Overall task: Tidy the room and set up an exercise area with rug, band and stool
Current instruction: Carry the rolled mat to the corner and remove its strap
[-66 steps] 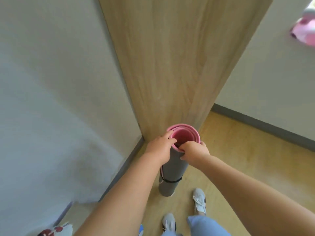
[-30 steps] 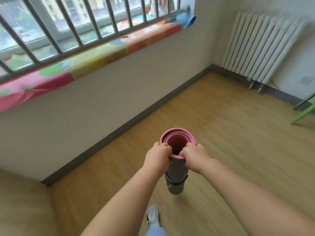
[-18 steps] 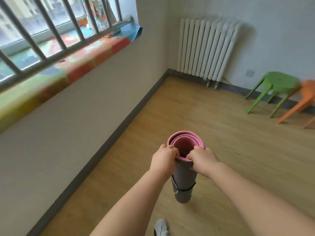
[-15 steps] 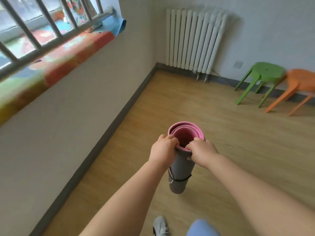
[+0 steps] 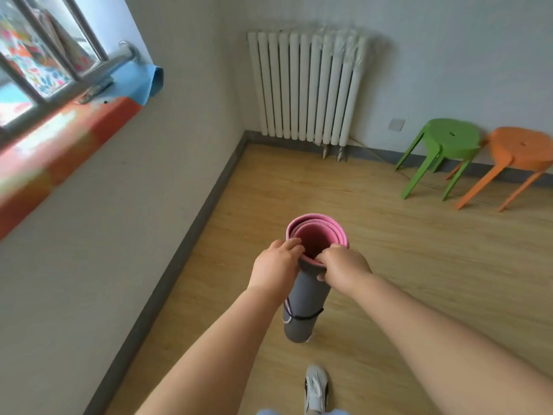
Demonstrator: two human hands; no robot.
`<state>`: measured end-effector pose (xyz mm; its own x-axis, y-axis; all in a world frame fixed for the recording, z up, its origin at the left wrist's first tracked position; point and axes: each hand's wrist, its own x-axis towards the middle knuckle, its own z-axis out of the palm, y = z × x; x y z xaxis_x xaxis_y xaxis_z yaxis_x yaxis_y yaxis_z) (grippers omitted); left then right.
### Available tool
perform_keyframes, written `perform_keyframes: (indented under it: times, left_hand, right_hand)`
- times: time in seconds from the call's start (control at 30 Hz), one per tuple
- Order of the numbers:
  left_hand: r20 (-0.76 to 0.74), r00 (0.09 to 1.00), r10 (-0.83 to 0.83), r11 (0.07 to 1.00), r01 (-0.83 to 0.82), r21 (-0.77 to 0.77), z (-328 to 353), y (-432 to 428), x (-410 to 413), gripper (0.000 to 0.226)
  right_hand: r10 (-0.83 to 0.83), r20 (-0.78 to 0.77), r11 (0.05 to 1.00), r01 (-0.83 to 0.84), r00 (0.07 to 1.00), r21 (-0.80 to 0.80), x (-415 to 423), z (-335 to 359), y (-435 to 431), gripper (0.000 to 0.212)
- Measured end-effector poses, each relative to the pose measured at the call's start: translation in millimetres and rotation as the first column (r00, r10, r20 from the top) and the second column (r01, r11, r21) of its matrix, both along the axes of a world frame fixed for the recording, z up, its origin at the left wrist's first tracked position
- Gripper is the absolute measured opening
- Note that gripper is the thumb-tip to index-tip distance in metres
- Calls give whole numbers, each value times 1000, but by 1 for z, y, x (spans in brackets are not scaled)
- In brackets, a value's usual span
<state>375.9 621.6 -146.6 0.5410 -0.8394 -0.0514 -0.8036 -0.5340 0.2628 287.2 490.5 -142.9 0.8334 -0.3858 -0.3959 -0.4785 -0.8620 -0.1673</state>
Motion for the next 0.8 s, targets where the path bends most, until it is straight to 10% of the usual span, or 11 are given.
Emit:
perform_keyframes:
  times: [0.3, 0.8]
  left_hand:
    - [-232, 936, 266, 955, -288, -66, -2, -86, 129, 56]
    - [-606, 732, 311, 950, -224, 218, -50, -250, 350, 54]
  right_hand:
    - [-61, 70, 998, 60, 996, 12, 134, -3, -80, 19]
    - [-598, 179, 793, 544, 781, 273, 320, -58, -203, 16]
